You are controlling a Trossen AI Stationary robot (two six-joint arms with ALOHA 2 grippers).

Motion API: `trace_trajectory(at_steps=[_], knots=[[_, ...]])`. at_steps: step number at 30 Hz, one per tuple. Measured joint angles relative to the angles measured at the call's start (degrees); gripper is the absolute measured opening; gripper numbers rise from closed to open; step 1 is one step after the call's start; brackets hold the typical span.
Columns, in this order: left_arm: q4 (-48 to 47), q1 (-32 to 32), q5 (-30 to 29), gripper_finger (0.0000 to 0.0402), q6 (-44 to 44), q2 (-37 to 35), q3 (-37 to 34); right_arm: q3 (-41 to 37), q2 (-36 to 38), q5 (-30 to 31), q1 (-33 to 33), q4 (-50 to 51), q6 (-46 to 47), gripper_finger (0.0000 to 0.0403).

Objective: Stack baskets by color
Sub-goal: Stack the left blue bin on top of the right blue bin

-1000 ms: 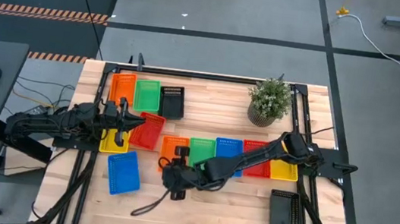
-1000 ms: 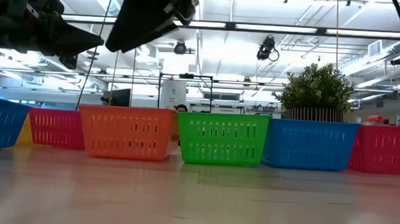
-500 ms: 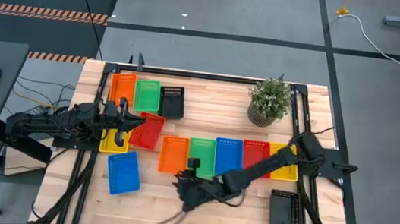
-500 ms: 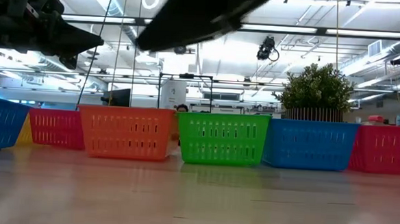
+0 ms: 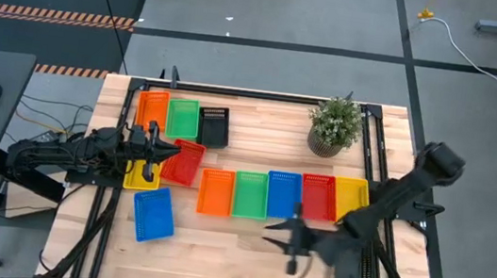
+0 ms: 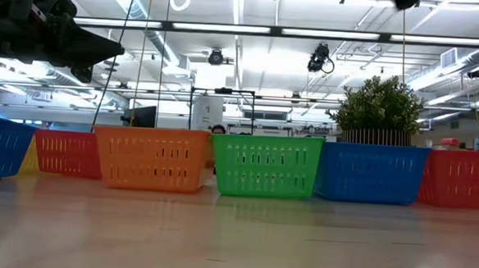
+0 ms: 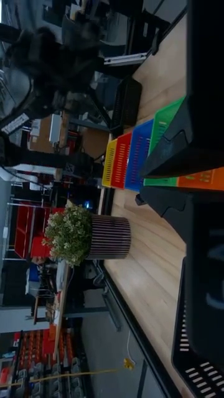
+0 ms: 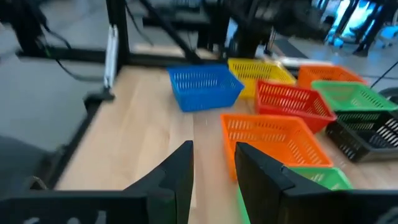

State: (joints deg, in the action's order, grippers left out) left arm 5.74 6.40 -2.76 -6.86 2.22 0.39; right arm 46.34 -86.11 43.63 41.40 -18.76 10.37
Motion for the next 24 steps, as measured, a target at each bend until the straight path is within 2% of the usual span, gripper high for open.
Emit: trace_trajectory(at_steps=[4, 8, 13, 17, 20, 24], knots=[[0.00, 0.01, 0.00, 0.0033, -0.01, 0.00, 0.01, -5.57, 7.15, 3.25, 4.47, -1.27, 0.44, 0.0122], [0.07, 0.01, 0.00, 0.0030, -0.02, 0.00, 0.01, -11.84, 10.06, 6.79, 7.84, -9.90, 2.08, 0.0122], [2.09, 0.01, -0.05, 0.0035, -8.90, 0.05, 0.01, -17.52, 8.33, 9.25, 9.98, -21.36, 3.57, 0.0122], [10.34, 0.13, 0.13, 0.0038, -11.48, 0.02, -0.01, -18.40, 5.42, 10.04, 9.93, -24.89, 3.36, 0.0122], [14.76, -0.99, 5.74, 0.0028, -10.56, 0.55, 0.86, -18.40, 3.91, 9.91, 9.31, -26.29, 2.95, 0.0122], [13.50, -4.98, 6.08, 0.0006, -6.82, 5.24, 6.41, -18.40, 3.31, 9.94, 8.25, -26.68, 2.66, 0.0122]])
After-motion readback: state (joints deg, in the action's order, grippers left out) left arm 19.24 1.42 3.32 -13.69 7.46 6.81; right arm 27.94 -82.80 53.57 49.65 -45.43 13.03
